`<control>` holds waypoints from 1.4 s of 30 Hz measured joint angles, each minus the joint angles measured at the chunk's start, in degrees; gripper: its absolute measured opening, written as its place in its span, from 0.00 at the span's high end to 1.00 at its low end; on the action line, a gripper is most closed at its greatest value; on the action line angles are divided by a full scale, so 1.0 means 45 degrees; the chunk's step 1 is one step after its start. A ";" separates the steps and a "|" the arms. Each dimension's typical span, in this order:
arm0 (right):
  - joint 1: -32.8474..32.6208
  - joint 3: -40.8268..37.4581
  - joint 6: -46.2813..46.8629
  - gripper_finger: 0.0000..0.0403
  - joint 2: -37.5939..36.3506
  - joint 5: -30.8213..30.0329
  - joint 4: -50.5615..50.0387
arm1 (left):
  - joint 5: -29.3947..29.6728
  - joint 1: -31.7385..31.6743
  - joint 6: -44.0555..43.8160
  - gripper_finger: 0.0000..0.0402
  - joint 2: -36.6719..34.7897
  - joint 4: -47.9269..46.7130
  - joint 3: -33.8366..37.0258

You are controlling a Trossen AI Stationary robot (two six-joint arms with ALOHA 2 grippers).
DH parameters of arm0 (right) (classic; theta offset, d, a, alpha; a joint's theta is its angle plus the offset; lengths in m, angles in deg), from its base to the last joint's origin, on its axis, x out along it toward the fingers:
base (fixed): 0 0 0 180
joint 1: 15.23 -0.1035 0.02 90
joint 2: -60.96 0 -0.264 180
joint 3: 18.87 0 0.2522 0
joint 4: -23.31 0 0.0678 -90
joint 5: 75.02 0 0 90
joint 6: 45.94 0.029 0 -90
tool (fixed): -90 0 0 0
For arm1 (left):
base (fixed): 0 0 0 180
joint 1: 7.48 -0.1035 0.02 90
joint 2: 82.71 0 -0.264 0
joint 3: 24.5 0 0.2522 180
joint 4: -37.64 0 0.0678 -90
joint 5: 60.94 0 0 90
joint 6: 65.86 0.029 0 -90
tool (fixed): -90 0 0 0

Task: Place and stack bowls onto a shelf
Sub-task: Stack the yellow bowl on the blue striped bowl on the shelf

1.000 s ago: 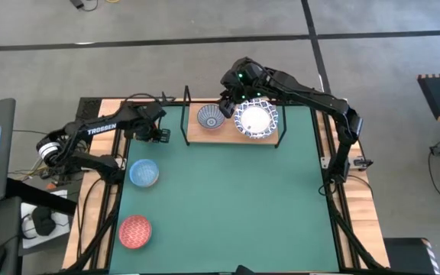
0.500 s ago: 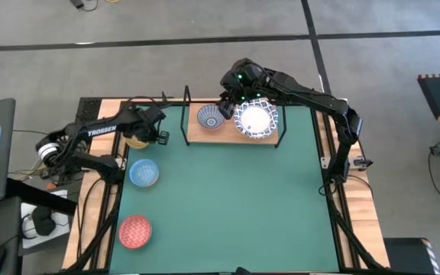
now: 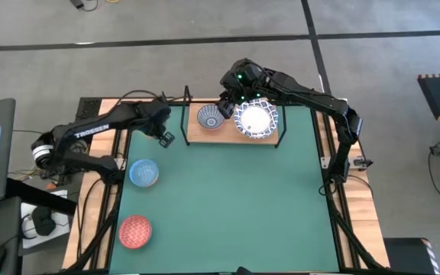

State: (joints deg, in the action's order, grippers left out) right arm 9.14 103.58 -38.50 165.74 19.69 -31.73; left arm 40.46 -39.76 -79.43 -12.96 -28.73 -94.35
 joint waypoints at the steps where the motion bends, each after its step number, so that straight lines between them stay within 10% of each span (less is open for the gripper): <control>1: 0.0002 0.0000 0.0023 0.47 0.0000 0.0000 0.0017 | 0.0033 0.0301 0.0568 1.00 -0.0126 -0.0274 -0.0312; 11: 0.0123 -0.0024 0.0264 0.47 -0.0302 0.0181 0.1080 | 0.2033 0.4037 0.7866 1.00 -0.0911 -0.2247 -0.2323; 17: -0.0056 0.0000 0.0294 0.47 -0.0368 0.1217 0.2878 | 0.5438 0.6081 1.2259 0.99 -0.0701 -0.1901 -0.2325; 28: -0.0956 -0.0005 -0.0696 0.47 -0.0359 0.2302 0.3848 | 0.9172 0.7226 1.9578 0.99 -0.0023 0.0521 -0.2330; 42: -0.0984 -0.0005 -0.0783 0.43 -0.0359 -0.0035 0.2233 | 0.8537 0.6496 2.5003 0.99 0.1221 0.4339 -0.2335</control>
State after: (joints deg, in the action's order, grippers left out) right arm 4.71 103.56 -42.03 164.12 19.53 -21.68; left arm 78.87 -10.53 33.08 -7.46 -9.21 -104.85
